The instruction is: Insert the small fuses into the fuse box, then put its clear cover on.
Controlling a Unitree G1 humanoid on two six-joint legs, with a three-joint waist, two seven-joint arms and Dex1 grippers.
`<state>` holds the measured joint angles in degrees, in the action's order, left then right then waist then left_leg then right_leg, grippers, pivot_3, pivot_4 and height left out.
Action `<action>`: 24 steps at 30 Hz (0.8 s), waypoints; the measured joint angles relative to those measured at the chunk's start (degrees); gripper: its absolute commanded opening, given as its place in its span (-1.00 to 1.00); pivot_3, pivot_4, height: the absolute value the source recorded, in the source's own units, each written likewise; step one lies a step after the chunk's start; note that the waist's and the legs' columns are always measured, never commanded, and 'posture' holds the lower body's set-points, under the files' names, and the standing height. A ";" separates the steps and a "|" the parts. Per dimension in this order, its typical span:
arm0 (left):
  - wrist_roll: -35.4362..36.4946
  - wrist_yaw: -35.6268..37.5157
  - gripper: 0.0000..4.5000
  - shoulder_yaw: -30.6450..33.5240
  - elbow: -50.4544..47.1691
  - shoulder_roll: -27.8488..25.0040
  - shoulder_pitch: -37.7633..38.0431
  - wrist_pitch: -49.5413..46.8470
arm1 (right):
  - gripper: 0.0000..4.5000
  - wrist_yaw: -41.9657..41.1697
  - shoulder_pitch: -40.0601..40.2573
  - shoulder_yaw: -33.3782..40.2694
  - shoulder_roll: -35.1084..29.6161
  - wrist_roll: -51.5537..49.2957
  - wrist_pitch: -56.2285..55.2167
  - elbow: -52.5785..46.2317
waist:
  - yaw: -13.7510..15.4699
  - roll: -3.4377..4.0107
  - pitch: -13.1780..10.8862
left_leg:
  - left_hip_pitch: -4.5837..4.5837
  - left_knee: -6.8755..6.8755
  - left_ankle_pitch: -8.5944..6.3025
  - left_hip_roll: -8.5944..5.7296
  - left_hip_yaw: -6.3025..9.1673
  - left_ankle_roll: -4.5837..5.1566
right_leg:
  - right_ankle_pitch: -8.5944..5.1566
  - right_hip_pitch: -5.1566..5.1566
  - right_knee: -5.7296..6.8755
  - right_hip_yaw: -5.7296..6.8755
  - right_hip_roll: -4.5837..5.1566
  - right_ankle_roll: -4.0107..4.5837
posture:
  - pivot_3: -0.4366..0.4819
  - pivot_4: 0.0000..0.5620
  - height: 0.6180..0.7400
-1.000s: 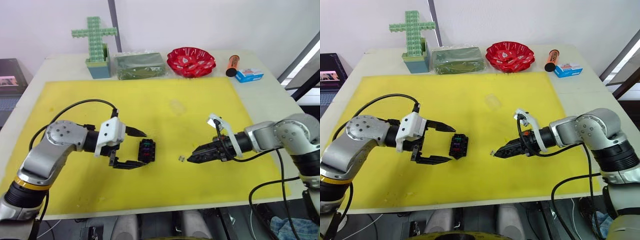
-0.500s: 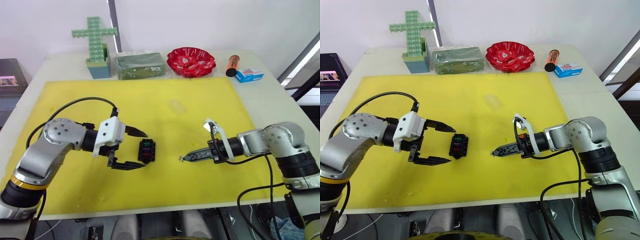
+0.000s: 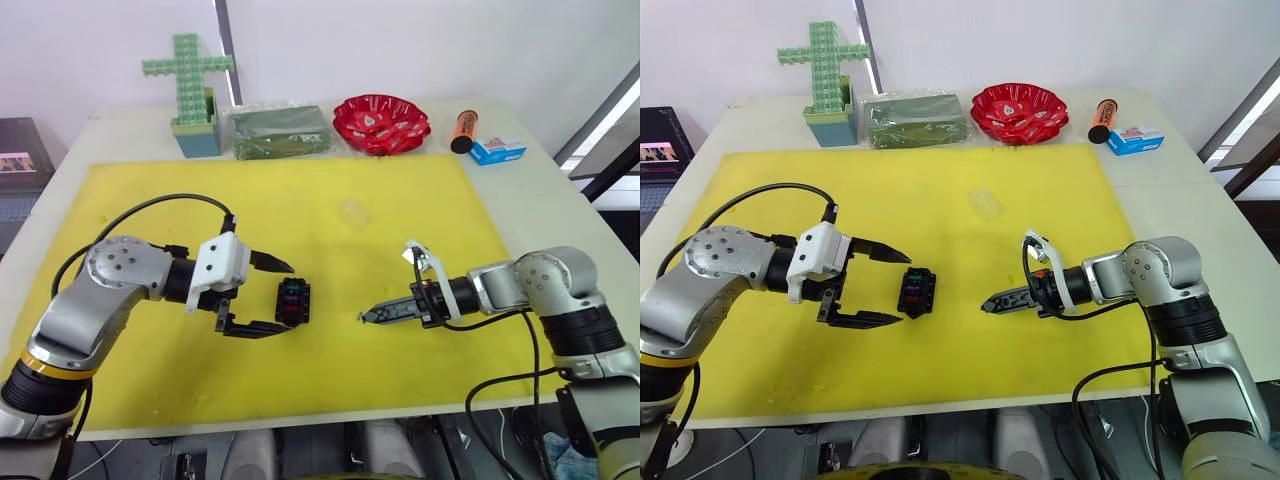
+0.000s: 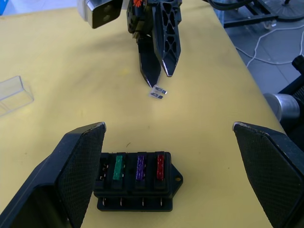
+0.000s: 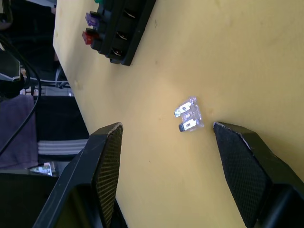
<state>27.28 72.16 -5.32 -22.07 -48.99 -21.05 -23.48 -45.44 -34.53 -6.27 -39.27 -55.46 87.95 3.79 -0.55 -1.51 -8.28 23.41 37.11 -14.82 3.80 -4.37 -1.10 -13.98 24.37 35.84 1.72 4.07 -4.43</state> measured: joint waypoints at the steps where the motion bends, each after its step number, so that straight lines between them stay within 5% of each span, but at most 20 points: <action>1: -0.19 -0.01 1.00 0.00 0.03 -0.02 0.02 0.02 | 0.40 0.00 0.00 0.16 0.28 0.17 0.16 0.08 | 0.00 0.00 0.00 | 0.00 0.00 0.00 0.00 0.00 0.00 | 0.00 0.00 0.01 0.00 0.00 0.00 | -0.05 -0.47 1.00; 10: -0.55 -0.17 1.00 0.00 0.14 -0.07 0.05 0.08 | 0.40 -0.07 0.00 1.02 2.02 1.42 0.75 0.47 | -0.09 0.00 0.00 | -0.02 0.00 0.00 0.01 0.01 0.00 | 0.00 0.00 0.04 0.00 -0.02 0.00 | -0.05 -0.47 1.00; 13: -0.55 -0.20 1.00 0.00 0.14 -0.07 0.06 0.08 | 0.17 -0.07 0.00 1.07 2.13 1.92 0.87 0.47 | -0.08 0.00 0.00 | -0.02 0.00 0.00 0.01 0.01 0.00 | 0.00 0.00 0.04 0.00 -0.02 0.00 | -0.05 -0.47 1.00; 17: -0.54 -0.21 1.00 0.00 0.14 -0.07 0.05 0.08 | -0.44 -0.08 0.00 1.03 2.39 2.72 0.90 0.48 | -0.05 0.00 0.00 | -0.02 0.00 0.00 0.01 0.01 0.00 | 0.00 0.00 0.04 0.00 -0.02 0.00 | -0.05 -0.47 1.00; 24: -0.55 -0.19 1.00 0.00 0.14 -0.06 0.05 0.08 | -0.44 -0.44 0.00 0.90 2.60 3.62 0.71 0.75 | 0.06 0.00 0.00 | -0.01 0.01 0.00 0.00 0.00 0.00 | 0.00 0.00 0.04 0.00 -0.01 0.00 | -0.05 -0.47 1.00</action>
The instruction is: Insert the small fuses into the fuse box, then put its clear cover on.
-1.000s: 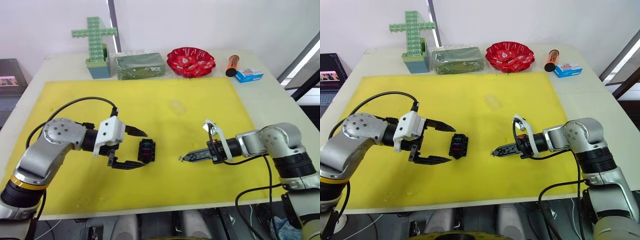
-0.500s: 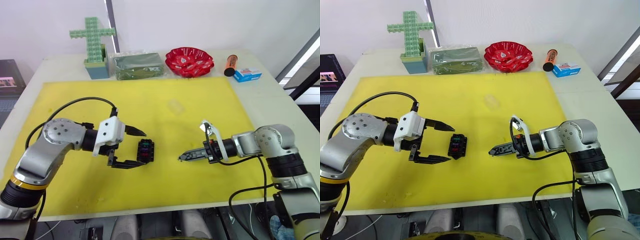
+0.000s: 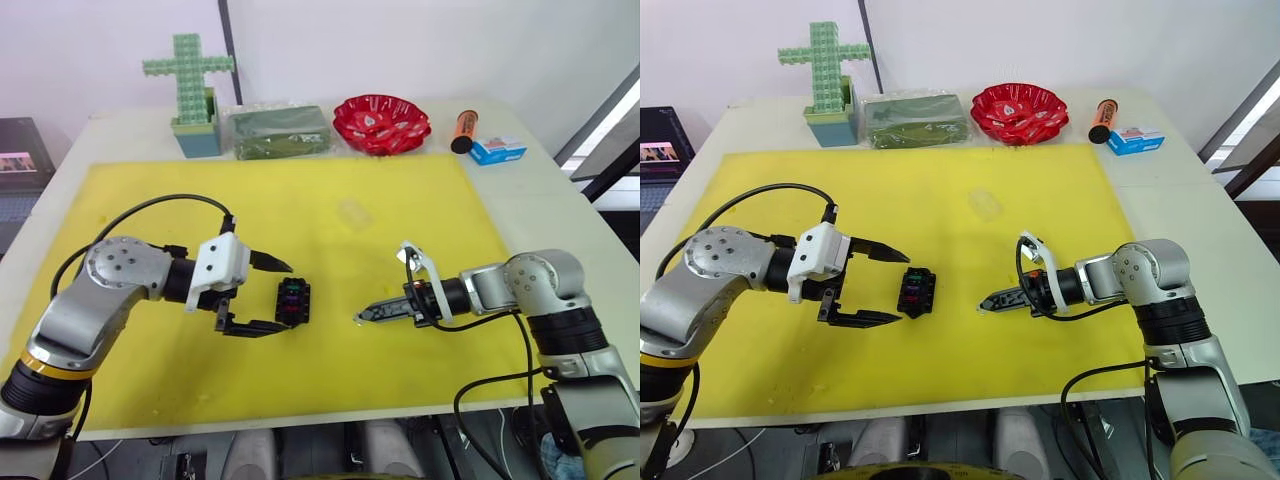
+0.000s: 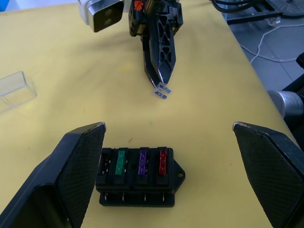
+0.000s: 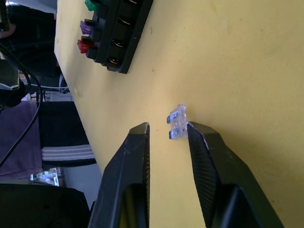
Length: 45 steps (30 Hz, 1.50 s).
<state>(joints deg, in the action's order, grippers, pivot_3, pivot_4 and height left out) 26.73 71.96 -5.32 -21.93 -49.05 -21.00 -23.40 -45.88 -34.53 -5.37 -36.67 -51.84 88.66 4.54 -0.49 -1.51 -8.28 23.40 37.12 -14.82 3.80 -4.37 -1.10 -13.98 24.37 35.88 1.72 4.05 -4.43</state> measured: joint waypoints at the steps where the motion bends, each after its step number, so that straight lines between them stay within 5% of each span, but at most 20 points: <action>1: 0.00 -0.01 1.00 0.00 0.00 0.00 0.00 0.00 | -0.44 -0.11 0.00 0.00 0.00 0.14 -0.14 0.19 | -0.01 0.00 0.00 | 0.00 0.00 0.00 0.00 0.00 0.00 | 0.00 0.00 0.00 0.00 0.00 0.00 | -0.05 -0.47 1.00; 14: -0.46 -0.10 1.00 -0.01 0.10 0.01 -0.02 0.18 | -0.44 -1.91 0.13 -1.29 -0.07 2.42 -1.79 0.00 | -0.05 0.00 0.00 | 0.00 0.00 0.00 0.00 0.00 0.00 | 0.00 0.00 0.01 0.00 0.00 0.00 | -0.05 -0.47 1.00; 19: -0.82 -0.20 1.00 -0.01 0.59 0.02 -0.03 0.22 | -0.98 -2.37 0.29 -1.73 -0.06 3.35 -2.30 -0.30 | -0.04 0.00 0.00 | 0.00 0.00 0.00 0.00 0.00 0.00 | 0.00 0.00 0.01 0.00 0.00 0.00 | -0.05 -0.47 1.00; 32: -1.17 -0.75 1.00 0.05 0.99 0.07 0.00 0.28 | -0.98 -2.54 -0.16 -2.28 -0.07 4.23 -2.68 -2.91 | -0.09 0.01 -0.01 | -0.01 0.01 0.00 0.00 0.01 0.00 | 0.00 0.00 0.04 0.00 0.00 0.00 | -0.05 -0.47 1.00; 39: -1.76 0.44 1.00 1.81 3.95 -2.76 0.95 2.04 | -0.98 -2.48 -14.34 -6.94 -0.57 6.15 -5.81 -14.64 | -0.26 0.08 -0.05 | -0.01 -0.07 0.00 0.07 0.04 0.00 | -0.01 0.14 0.10 -0.01 -0.11 0.02 | -0.05 -0.47 1.00; 45: -3.59 1.48 1.00 2.49 9.11 -3.83 1.10 5.29 | -0.98 -3.03 -23.61 -15.66 0.79 12.91 -13.27 -15.51 | -0.12 0.06 -0.04 | 0.02 -0.01 0.00 0.04 -0.05 0.00 | -0.05 0.12 0.09 0.00 0.00 0.10 | -0.05 -0.47 1.00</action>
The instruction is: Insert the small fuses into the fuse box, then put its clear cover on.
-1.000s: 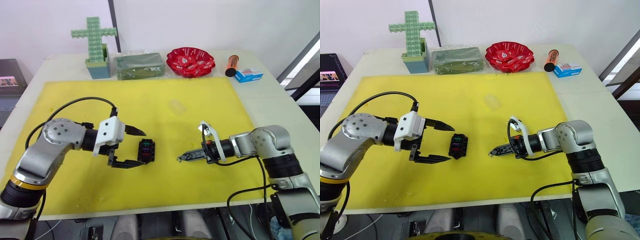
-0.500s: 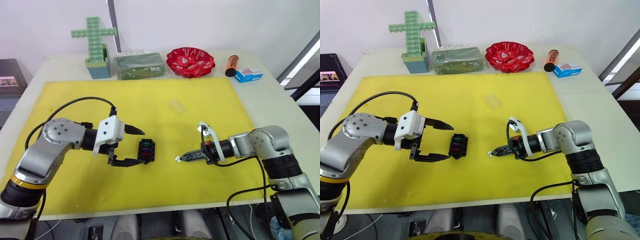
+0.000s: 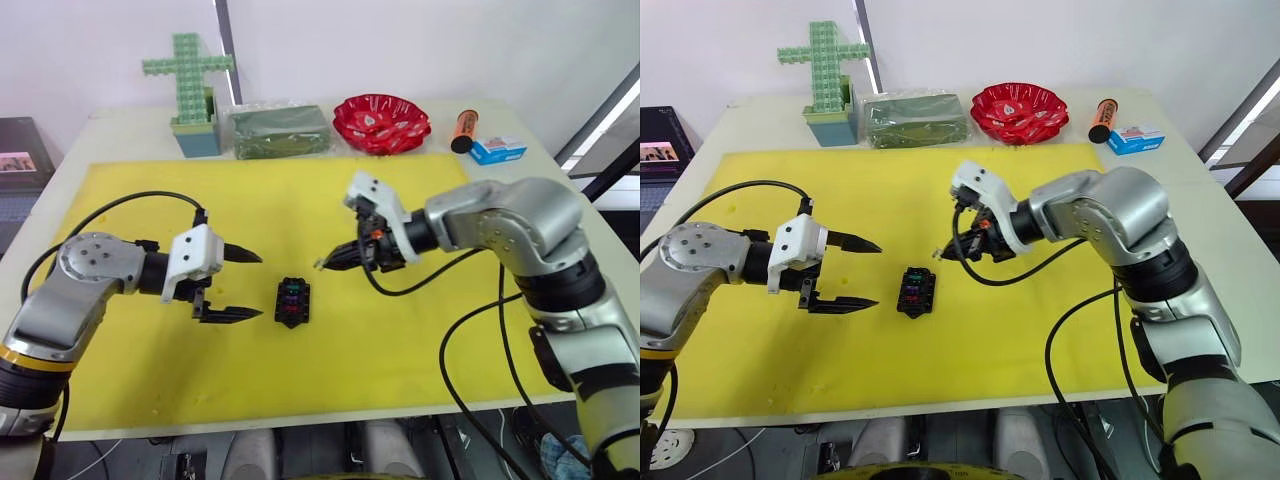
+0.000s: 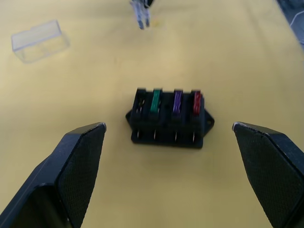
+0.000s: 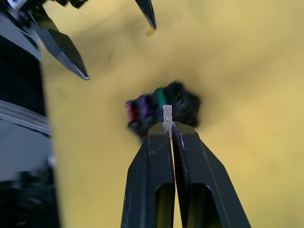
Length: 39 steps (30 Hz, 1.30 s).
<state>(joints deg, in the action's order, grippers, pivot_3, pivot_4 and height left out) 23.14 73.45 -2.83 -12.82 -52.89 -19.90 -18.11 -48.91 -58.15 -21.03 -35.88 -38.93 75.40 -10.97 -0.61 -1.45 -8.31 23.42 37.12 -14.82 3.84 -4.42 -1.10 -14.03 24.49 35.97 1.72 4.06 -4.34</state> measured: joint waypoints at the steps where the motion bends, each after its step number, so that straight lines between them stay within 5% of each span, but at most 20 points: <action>1: -0.14 0.12 1.00 0.00 0.67 0.00 -0.01 0.31 | -0.98 0.00 -1.48 -1.43 0.62 1.02 -0.75 0.08 | -0.07 0.00 0.00 | 0.00 0.00 0.00 0.00 -0.01 0.00 | 0.01 0.00 0.01 0.00 0.00 -0.01 | -0.05 -0.47 1.00; 15: -1.17 -0.53 1.00 -0.27 1.02 0.87 0.40 1.33 | -0.98 -8.04 -17.16 -20.63 5.89 14.73 -9.38 5.81 | -0.11 0.02 -0.01 | 0.01 -0.01 0.00 0.01 -0.02 0.00 | 0.04 0.05 0.05 0.01 -0.01 -0.06 | -0.05 -0.47 1.00; 39: -1.17 -2.38 1.00 -0.27 -0.75 1.42 1.77 1.11 | -0.98 -11.50 -19.62 -25.67 12.78 19.73 -2.56 14.71 | -0.17 0.01 -0.01 | 0.01 -0.02 0.00 0.01 -0.02 0.00 | 0.04 0.06 0.07 0.01 -0.01 -0.07 | -0.05 -0.47 1.00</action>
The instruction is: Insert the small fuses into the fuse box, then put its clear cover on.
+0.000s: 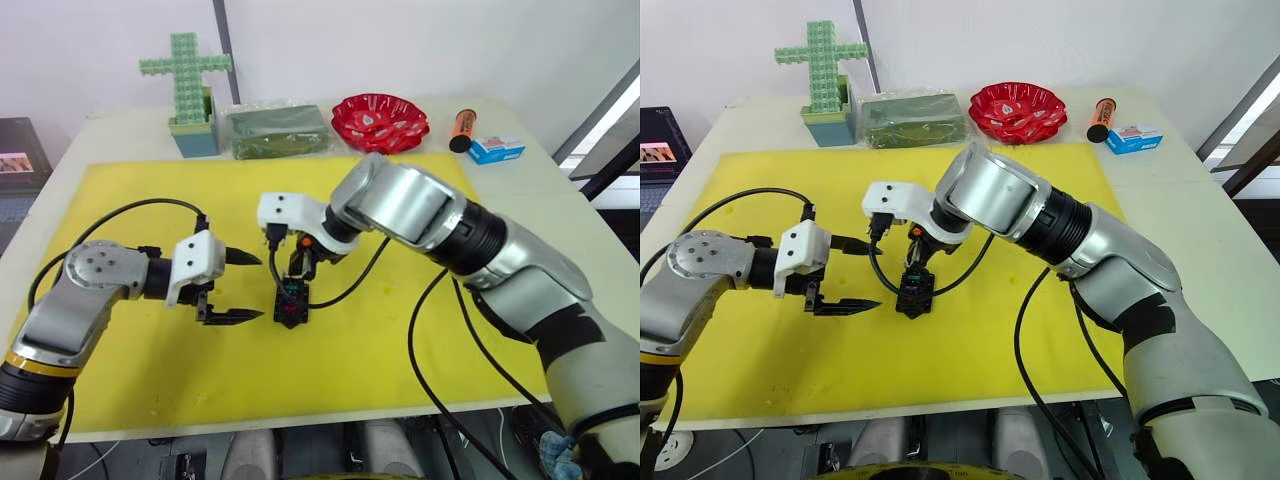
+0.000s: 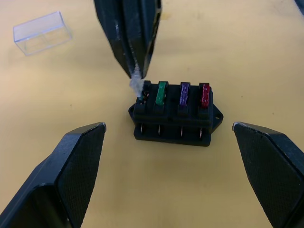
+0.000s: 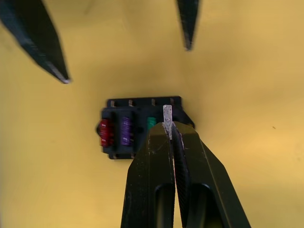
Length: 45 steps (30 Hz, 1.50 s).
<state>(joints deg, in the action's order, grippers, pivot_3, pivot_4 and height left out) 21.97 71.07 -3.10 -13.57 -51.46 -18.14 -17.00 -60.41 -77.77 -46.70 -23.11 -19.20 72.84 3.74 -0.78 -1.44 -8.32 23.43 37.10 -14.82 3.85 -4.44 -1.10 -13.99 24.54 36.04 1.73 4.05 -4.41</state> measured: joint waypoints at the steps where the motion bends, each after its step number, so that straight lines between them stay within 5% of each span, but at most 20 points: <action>1: 0.00 -0.10 1.00 0.00 -0.13 0.02 0.01 0.00 | -0.98 -0.04 0.00 -0.24 0.11 0.22 -0.19 -0.01 | -0.01 0.00 0.00 | 0.00 0.00 0.00 0.00 0.00 0.00 | 0.00 0.00 0.00 0.00 0.00 0.00 | -0.05 -0.47 1.00; 45: 0.04 -1.35 1.00 0.02 -1.24 0.38 1.63 -1.20 | -0.98 -2.23 2.32 -3.00 0.30 5.98 -2.02 -0.15 | 0.00 0.00 0.00 | -0.01 0.00 0.00 0.00 0.00 0.00 | 0.00 0.00 -0.01 0.01 0.00 0.01 | -0.05 -0.47 1.00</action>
<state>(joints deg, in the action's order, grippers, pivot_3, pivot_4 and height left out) 22.01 69.72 -3.08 -14.82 -51.08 -16.50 -18.21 -62.63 -75.45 -49.70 -22.80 -13.22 70.82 3.59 -0.78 -1.44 -8.32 23.42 37.10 -14.82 3.85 -4.44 -1.10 -13.99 24.54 36.04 1.74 4.05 -4.40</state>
